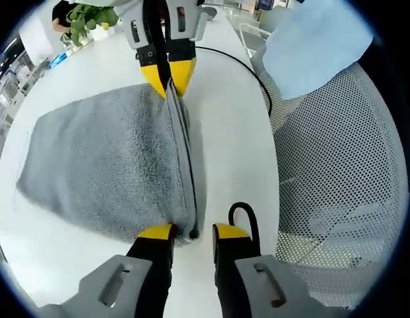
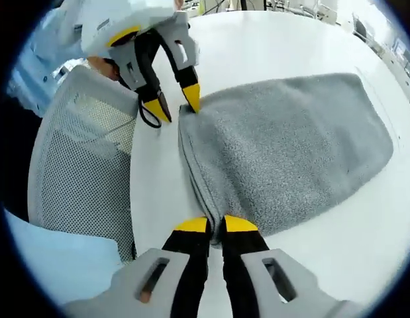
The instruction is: Fold the towel on the table until its edges align and the towel forms a compact rectangular stack.
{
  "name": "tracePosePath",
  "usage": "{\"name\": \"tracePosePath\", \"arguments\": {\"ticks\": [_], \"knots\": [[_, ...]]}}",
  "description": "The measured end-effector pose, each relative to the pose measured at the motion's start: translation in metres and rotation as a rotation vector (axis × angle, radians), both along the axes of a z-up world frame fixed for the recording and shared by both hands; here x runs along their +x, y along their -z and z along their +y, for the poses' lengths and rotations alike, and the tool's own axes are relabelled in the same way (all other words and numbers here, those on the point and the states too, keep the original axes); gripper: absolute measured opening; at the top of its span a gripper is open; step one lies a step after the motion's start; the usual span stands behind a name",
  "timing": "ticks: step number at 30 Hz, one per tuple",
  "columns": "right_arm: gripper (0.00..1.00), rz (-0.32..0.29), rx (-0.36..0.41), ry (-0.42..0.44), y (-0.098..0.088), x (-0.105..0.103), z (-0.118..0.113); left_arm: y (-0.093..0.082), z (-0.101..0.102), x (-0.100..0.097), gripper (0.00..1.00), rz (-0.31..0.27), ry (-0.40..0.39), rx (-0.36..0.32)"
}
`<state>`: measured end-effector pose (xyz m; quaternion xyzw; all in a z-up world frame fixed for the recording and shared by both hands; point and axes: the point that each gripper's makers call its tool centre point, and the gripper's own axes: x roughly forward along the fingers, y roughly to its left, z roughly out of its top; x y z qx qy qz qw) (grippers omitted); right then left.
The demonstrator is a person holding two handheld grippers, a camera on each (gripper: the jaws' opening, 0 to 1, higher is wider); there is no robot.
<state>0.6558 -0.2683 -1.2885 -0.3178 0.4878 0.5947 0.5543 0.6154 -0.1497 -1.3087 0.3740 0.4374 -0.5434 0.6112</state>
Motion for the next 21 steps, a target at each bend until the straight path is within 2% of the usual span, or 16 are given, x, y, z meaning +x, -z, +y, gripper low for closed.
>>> {"name": "tracePosePath", "arguments": {"ticks": [4,7,11,18,21], "knots": [[0.04,0.05,0.008,0.072,-0.005,0.005,0.002,0.001,0.0,0.001,0.24,0.003,0.006,0.013],[0.04,0.054,-0.002,0.083,-0.007,0.005,0.002,0.0,-0.004,-0.001,0.28,0.058,-0.069,-0.006],[0.04,0.037,-0.016,0.067,-0.006,0.007,0.0,0.0,-0.007,0.003,0.28,0.006,-0.019,0.0],[0.04,0.039,-0.014,0.072,-0.005,0.006,0.0,0.0,-0.01,0.004,0.25,-0.037,-0.023,-0.024],[0.04,0.039,-0.016,0.072,-0.005,0.007,0.0,0.001,-0.009,0.009,0.2,-0.069,-0.012,-0.024]]}}
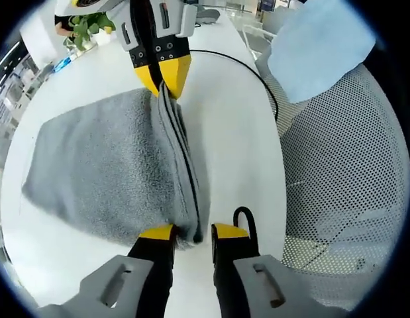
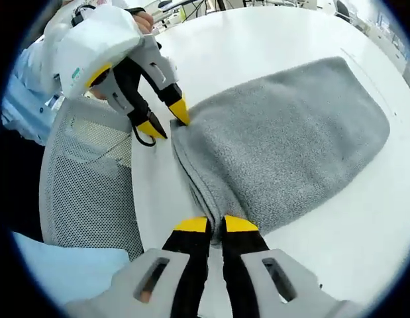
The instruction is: Fold the towel on the table until its edges align and the towel forms a compact rectangular stack.
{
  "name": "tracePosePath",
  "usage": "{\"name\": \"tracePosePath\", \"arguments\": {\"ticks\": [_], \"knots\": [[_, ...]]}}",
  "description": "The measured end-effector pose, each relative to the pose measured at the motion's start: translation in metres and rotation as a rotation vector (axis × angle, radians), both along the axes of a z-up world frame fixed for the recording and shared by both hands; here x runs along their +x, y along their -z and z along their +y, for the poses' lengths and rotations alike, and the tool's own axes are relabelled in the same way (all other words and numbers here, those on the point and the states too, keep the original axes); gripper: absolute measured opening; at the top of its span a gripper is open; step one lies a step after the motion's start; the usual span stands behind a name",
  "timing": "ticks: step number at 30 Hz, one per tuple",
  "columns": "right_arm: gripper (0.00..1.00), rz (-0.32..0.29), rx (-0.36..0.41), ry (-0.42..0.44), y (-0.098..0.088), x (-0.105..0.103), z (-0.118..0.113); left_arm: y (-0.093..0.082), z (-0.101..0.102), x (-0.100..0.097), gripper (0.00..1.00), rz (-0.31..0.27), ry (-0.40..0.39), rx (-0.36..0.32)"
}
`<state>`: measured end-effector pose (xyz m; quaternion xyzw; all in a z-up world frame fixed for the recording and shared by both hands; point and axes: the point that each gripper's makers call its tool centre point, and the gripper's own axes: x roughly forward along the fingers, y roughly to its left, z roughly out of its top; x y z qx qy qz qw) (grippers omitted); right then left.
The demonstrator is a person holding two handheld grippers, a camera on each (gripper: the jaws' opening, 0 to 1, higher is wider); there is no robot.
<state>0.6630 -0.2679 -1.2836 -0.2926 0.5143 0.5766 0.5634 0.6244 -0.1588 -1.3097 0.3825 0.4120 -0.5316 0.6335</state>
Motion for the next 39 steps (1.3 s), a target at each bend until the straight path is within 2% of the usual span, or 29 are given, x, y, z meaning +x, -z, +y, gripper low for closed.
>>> {"name": "tracePosePath", "arguments": {"ticks": [8,10,11,13,16,20,23,30,35,39], "knots": [[0.04,-0.002,-0.002,0.004,0.001,0.0,0.0,0.001,0.001,0.003,0.16,-0.073,0.025,-0.007],[0.04,-0.001,-0.002,0.008,0.001,0.0,0.0,0.001,0.002,0.007,0.12,-0.08,0.008,-0.01],[0.04,0.0,-0.001,0.009,0.001,0.0,0.0,0.0,0.004,0.012,0.09,-0.112,0.009,0.007],[0.04,0.0,0.0,0.012,0.001,-0.001,0.0,0.0,0.002,0.011,0.08,-0.063,-0.026,-0.015],[0.04,0.005,0.007,0.018,-0.003,-0.001,0.0,-0.004,0.005,0.007,0.07,0.049,-0.069,-0.049],[0.04,0.013,0.016,0.032,-0.005,0.004,-0.001,-0.012,0.005,0.012,0.06,0.127,-0.109,-0.105],[0.04,0.012,0.027,0.043,-0.008,0.004,-0.002,-0.019,0.007,0.014,0.06,0.152,-0.13,-0.128],[0.04,0.011,0.032,0.033,-0.01,0.003,0.001,-0.02,0.009,0.015,0.06,0.141,-0.114,-0.108],[0.04,0.015,0.033,0.02,-0.012,0.001,0.001,-0.026,0.006,0.008,0.06,0.147,-0.106,-0.105],[0.04,0.025,0.04,-0.004,-0.016,-0.009,-0.001,-0.032,0.007,-0.001,0.06,0.169,-0.082,-0.099]]}}
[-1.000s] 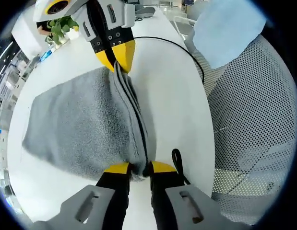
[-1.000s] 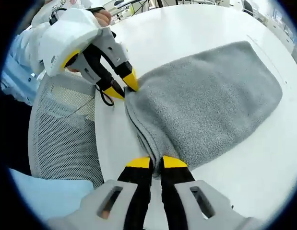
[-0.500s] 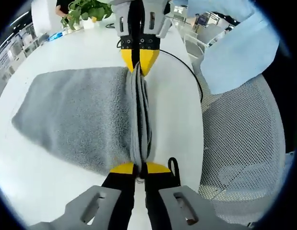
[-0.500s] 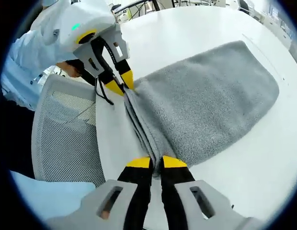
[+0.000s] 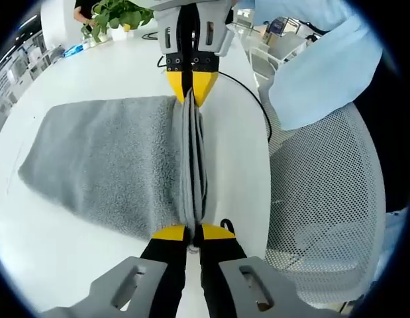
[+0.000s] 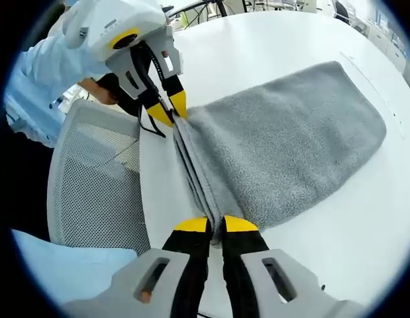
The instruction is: Fold the towel on the table until its edges align and the towel forms a compact rectangular stack.
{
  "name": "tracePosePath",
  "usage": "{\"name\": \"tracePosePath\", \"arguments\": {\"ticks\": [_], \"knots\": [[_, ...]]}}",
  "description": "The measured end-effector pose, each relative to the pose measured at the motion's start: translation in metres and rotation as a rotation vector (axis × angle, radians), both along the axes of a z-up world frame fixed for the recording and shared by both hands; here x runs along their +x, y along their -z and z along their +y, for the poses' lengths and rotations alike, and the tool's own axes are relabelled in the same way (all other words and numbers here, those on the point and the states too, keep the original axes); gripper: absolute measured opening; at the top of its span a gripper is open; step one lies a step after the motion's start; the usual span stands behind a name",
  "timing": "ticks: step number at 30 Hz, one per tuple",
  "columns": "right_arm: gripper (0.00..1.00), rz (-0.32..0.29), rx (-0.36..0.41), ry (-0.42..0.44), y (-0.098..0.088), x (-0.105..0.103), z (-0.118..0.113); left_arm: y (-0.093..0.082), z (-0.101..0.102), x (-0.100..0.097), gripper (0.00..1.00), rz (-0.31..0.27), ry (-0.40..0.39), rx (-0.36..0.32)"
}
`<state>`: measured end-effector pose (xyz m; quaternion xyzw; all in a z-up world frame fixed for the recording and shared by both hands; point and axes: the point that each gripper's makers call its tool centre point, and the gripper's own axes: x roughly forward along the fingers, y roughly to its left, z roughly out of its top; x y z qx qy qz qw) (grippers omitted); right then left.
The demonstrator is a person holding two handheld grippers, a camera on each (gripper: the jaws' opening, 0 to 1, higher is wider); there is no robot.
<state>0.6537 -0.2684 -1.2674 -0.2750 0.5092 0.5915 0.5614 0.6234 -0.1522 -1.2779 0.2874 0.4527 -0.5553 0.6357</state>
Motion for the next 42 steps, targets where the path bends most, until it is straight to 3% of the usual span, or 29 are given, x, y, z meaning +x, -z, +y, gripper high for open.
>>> {"name": "tracePosePath", "arguments": {"ticks": [13,20,30,42], "knots": [[0.04,0.015,0.006,-0.068,-0.021,-0.037,-0.004,-0.021,-0.002,-0.037,0.06,0.042,0.1,0.0],[0.04,0.038,0.022,-0.097,-0.04,-0.068,-0.007,-0.043,-0.006,-0.066,0.06,0.065,0.148,-0.015],[0.04,0.052,0.043,-0.14,-0.061,-0.104,-0.009,-0.065,-0.005,-0.095,0.06,0.072,0.197,-0.024],[0.04,0.087,0.053,-0.179,-0.086,-0.138,-0.012,-0.092,-0.011,-0.129,0.07,0.134,0.241,-0.048]]}}
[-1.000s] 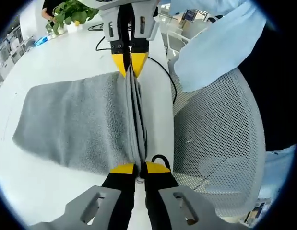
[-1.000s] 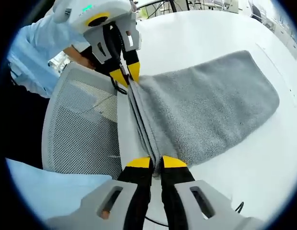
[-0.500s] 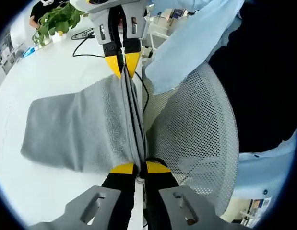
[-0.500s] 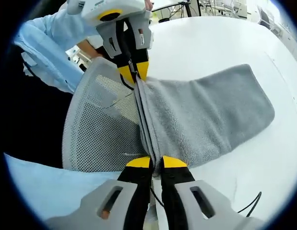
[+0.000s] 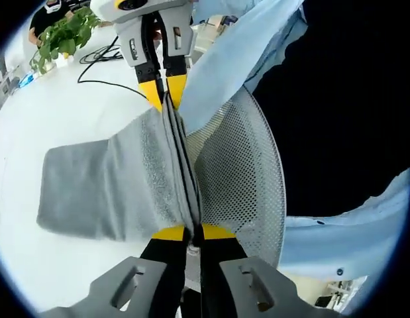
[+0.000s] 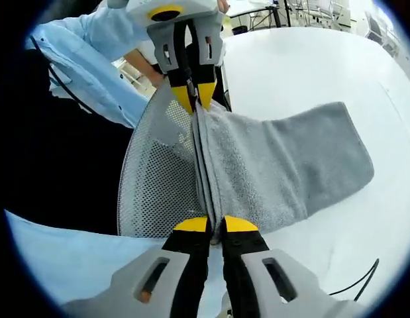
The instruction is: Fold the towel on the table until its edges align and the towel forms a compact rectangular stack.
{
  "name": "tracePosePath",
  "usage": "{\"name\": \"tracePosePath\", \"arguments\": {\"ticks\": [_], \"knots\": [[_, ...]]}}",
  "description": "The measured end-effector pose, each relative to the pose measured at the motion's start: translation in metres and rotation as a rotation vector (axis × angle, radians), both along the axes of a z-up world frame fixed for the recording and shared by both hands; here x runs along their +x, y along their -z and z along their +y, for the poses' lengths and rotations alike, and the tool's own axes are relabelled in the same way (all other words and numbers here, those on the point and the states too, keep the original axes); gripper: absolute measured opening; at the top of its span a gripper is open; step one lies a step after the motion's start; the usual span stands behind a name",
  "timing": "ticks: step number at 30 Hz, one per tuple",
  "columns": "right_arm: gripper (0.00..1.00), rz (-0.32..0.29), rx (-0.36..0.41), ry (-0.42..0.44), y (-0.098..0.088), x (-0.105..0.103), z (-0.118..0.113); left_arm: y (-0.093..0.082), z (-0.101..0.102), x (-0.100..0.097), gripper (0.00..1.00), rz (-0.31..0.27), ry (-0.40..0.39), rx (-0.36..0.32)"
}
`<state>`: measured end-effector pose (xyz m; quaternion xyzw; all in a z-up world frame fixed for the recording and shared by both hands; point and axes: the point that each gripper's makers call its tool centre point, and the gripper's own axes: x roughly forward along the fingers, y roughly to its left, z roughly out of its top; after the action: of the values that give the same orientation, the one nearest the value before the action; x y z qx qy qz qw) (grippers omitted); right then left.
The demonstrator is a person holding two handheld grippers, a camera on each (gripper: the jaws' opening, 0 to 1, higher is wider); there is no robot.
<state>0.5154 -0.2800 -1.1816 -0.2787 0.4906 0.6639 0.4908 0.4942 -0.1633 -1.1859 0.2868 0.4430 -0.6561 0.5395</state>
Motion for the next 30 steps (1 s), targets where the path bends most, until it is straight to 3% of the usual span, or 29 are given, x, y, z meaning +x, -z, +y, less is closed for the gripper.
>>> {"name": "tracePosePath", "arguments": {"ticks": [8,16,20,30], "knots": [[0.04,-0.055,0.006,-0.009,-0.019,0.012,0.0,-0.018,0.0,0.01,0.06,-0.07,0.003,0.008],[0.04,-0.105,0.028,0.008,-0.043,0.033,0.007,-0.043,0.006,0.038,0.06,-0.137,-0.034,0.007],[0.04,-0.128,0.042,0.037,-0.051,0.053,0.012,-0.053,0.012,0.061,0.06,-0.162,-0.064,0.011],[0.04,-0.169,0.056,0.11,-0.054,0.095,0.021,-0.057,0.017,0.103,0.07,-0.181,-0.126,0.016]]}}
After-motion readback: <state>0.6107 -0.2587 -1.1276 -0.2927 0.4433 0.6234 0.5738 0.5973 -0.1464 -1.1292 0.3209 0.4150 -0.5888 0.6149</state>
